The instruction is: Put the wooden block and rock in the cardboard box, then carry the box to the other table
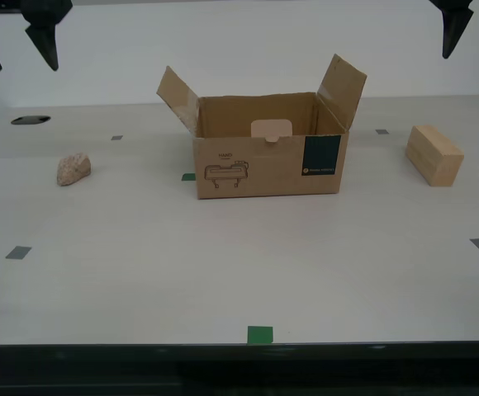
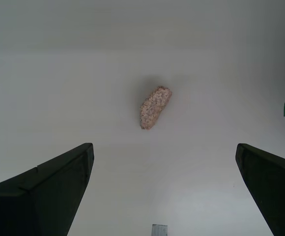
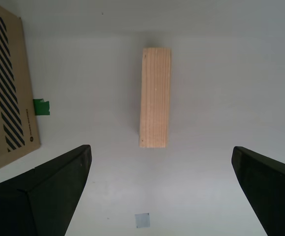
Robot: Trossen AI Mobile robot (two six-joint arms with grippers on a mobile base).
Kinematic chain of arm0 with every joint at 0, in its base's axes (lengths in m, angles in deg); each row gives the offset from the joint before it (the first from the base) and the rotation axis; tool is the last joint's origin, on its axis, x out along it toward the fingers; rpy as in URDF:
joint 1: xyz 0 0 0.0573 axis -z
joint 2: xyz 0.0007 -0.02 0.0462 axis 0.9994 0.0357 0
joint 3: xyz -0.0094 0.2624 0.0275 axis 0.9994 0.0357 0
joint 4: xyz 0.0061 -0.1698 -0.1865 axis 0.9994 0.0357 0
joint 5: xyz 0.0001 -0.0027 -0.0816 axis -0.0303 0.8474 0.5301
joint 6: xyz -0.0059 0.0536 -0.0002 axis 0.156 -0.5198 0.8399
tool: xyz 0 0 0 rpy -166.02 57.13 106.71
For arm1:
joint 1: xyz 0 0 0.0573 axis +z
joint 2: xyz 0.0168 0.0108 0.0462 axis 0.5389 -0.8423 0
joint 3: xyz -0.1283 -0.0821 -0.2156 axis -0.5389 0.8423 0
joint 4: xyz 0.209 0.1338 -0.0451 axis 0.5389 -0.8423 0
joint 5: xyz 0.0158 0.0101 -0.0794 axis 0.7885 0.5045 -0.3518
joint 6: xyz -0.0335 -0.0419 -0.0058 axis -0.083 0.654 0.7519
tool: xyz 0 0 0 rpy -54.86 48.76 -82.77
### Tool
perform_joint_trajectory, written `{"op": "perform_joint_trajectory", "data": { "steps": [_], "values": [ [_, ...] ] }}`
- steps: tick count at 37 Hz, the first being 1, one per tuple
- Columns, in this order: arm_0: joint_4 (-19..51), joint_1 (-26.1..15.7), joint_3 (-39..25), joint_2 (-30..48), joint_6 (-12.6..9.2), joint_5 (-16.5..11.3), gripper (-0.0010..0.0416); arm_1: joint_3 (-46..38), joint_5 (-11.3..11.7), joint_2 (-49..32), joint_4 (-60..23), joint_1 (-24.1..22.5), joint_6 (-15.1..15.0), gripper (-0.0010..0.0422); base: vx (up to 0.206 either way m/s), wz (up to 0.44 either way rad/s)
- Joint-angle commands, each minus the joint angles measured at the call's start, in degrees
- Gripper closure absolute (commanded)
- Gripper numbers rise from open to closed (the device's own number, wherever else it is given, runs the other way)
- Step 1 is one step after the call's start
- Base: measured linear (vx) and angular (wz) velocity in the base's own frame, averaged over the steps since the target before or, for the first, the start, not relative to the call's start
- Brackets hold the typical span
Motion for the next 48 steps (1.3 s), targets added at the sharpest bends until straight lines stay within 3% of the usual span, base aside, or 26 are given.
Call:
{"op": "perform_joint_trajectory", "data": {
  "steps": [1,11,22,32,40,48],
  "values": [
    [-1.9,0.0,2.3,0.0,0.1,0.0,0.0007,0.0,0.1,-2.7,0.7,0.0,-0.3,0.0016,0.000,0.000],
    [-3.2,0.0,7.7,0.0,0.0,0.0,0.0007,0.0,0.1,-8.0,4.3,0.0,-1.1,0.0016,0.000,0.000],
    [-2.9,0.0,7.6,0.0,-0.7,-0.2,0.0008,0.1,0.1,-11.8,6.8,0.0,-1.1,0.0016,0.000,0.000],
    [-2.0,0.0,1.7,2.1,-1.4,-0.3,0.0007,1.0,0.1,-12.5,7.6,0.0,-1.1,0.0016,0.000,0.000],
    [3.7,0.0,-7.5,11.4,-1.7,-0.3,0.0014,1.0,0.1,-12.5,7.4,0.0,-1.1,0.0016,0.000,0.000],
    [4.1,0.0,-11.9,18.2,-1.7,-0.3,0.0028,1.0,0.1,-12.5,7.1,0.0,-1.1,0.0016,0.000,0.000]
  ]
}}
